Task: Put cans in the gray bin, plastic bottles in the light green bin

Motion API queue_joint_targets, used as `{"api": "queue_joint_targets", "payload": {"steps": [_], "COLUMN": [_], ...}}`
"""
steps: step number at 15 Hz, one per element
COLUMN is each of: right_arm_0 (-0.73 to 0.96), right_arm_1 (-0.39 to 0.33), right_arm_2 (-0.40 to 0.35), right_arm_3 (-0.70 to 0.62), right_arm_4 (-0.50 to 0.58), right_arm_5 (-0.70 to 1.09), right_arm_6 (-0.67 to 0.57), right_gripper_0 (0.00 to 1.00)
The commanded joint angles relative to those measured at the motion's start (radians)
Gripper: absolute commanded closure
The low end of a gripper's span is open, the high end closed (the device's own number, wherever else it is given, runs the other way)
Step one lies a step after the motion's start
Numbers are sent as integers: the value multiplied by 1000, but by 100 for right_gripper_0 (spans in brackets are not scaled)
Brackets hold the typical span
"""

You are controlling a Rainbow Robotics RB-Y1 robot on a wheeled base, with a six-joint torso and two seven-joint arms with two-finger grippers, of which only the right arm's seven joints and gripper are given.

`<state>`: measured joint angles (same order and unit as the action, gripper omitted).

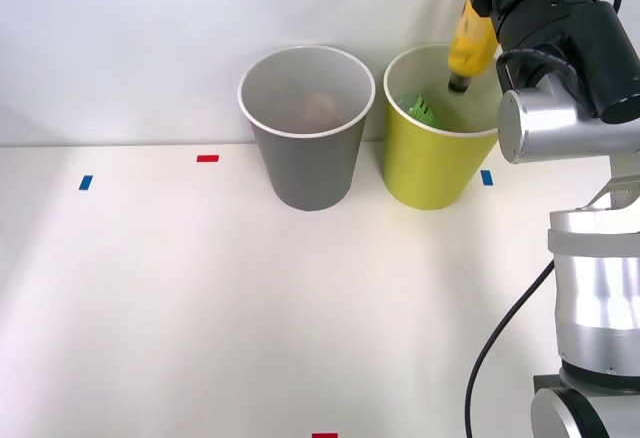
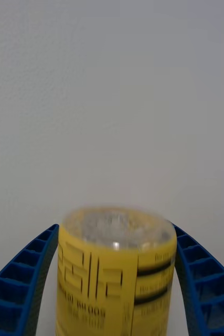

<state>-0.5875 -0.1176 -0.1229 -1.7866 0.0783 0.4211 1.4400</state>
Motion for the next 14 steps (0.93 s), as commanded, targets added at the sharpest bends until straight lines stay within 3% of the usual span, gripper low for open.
{"api": "queue_joint_targets", "payload": {"steps": [1,3,9,12,14], "right_arm_0": [14,71,365,517,615], "right_arm_1": [-30,-37,-116,-180,-201], "right_arm_2": [28,54,158,169,167], "right_arm_3": [-2,-17,-310,-464,-496], "right_arm_4": [-15,-34,-68,-91,-97], "right_arm_5": [-31,-111,-140,-148,-214], "right_arm_6": [-20,-32,-66,-95,-113], "right_gripper_0": [0,0,0,0,0]}}
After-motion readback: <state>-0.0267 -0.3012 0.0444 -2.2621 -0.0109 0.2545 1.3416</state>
